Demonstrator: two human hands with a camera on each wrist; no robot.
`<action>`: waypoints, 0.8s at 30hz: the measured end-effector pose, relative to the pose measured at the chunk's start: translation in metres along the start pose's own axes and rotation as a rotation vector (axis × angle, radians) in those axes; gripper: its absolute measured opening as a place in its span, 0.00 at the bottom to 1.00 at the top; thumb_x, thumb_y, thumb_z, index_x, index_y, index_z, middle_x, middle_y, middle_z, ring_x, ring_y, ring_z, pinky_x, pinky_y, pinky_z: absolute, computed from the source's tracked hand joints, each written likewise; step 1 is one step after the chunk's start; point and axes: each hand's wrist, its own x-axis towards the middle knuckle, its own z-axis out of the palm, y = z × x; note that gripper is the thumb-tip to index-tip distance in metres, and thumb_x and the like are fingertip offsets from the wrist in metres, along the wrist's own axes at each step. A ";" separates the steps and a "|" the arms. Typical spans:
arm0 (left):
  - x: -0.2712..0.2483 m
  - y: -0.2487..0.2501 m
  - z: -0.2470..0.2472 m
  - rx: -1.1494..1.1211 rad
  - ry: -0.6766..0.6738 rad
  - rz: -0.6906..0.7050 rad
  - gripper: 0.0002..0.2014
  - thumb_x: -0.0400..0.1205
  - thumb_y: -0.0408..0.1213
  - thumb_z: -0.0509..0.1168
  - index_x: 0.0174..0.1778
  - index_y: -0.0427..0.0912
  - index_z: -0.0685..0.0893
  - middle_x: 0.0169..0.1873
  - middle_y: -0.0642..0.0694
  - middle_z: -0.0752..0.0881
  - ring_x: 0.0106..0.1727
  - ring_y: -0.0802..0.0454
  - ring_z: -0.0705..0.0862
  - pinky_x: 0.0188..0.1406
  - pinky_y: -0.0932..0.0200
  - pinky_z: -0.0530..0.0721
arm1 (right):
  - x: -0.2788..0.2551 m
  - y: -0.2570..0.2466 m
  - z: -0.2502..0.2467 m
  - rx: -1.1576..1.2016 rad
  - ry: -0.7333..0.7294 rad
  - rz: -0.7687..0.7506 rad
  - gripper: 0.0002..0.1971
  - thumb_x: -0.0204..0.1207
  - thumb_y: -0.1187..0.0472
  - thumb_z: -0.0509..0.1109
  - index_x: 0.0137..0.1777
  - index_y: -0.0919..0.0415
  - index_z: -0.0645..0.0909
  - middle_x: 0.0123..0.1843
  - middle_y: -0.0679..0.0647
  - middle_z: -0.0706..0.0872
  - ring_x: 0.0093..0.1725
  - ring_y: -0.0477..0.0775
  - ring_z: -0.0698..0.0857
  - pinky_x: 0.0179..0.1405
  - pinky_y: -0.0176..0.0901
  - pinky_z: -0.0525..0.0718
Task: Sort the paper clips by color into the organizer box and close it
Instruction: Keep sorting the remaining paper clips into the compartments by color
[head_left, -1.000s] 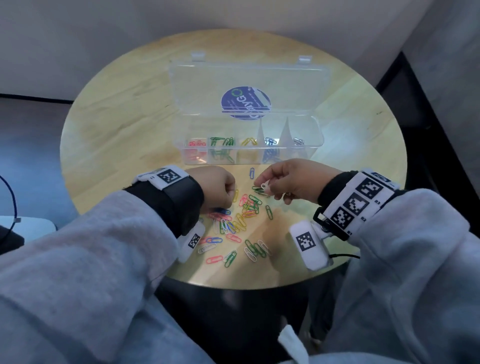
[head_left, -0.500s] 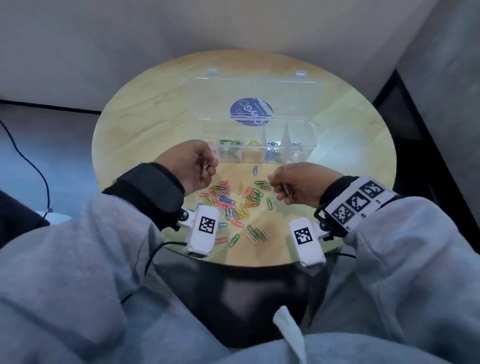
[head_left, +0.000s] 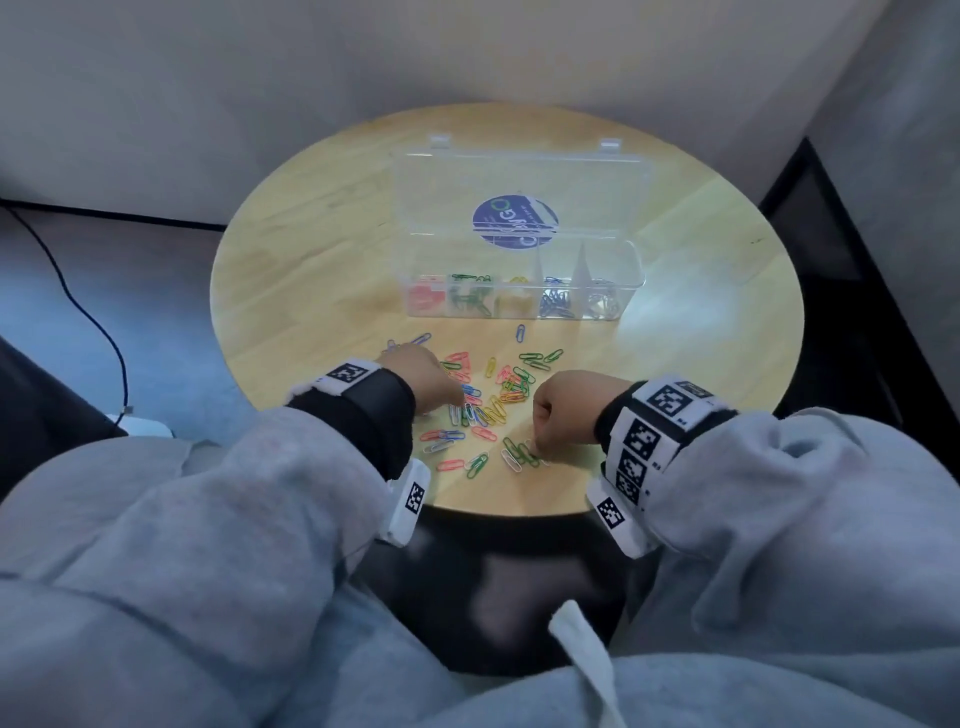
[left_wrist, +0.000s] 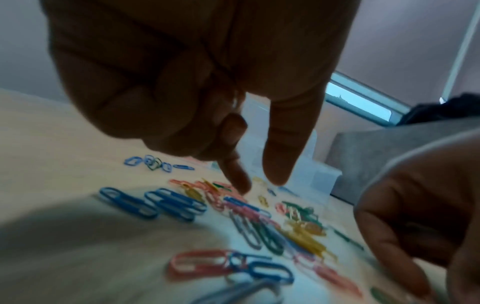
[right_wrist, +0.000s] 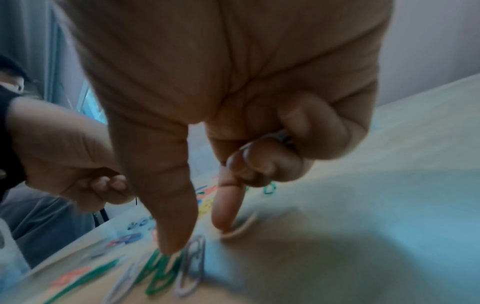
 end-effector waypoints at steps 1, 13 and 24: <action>0.002 0.001 0.003 0.054 0.004 -0.003 0.09 0.75 0.44 0.69 0.41 0.42 0.82 0.36 0.45 0.81 0.38 0.48 0.79 0.24 0.63 0.68 | 0.003 0.000 0.002 -0.016 0.005 0.007 0.03 0.66 0.60 0.66 0.32 0.55 0.77 0.35 0.53 0.82 0.35 0.53 0.80 0.44 0.48 0.88; 0.012 0.012 0.013 0.275 0.024 -0.021 0.20 0.72 0.46 0.73 0.23 0.43 0.70 0.22 0.47 0.70 0.23 0.53 0.69 0.20 0.60 0.61 | 0.010 0.002 -0.001 -0.124 0.047 -0.035 0.05 0.72 0.64 0.61 0.42 0.59 0.79 0.40 0.55 0.82 0.37 0.54 0.79 0.35 0.41 0.79; 0.016 0.006 0.017 0.172 0.008 -0.013 0.05 0.71 0.38 0.71 0.41 0.42 0.86 0.36 0.45 0.82 0.39 0.47 0.80 0.29 0.62 0.72 | 0.012 0.005 0.001 -0.047 0.048 -0.058 0.04 0.71 0.63 0.63 0.39 0.60 0.79 0.39 0.55 0.83 0.38 0.54 0.81 0.37 0.42 0.81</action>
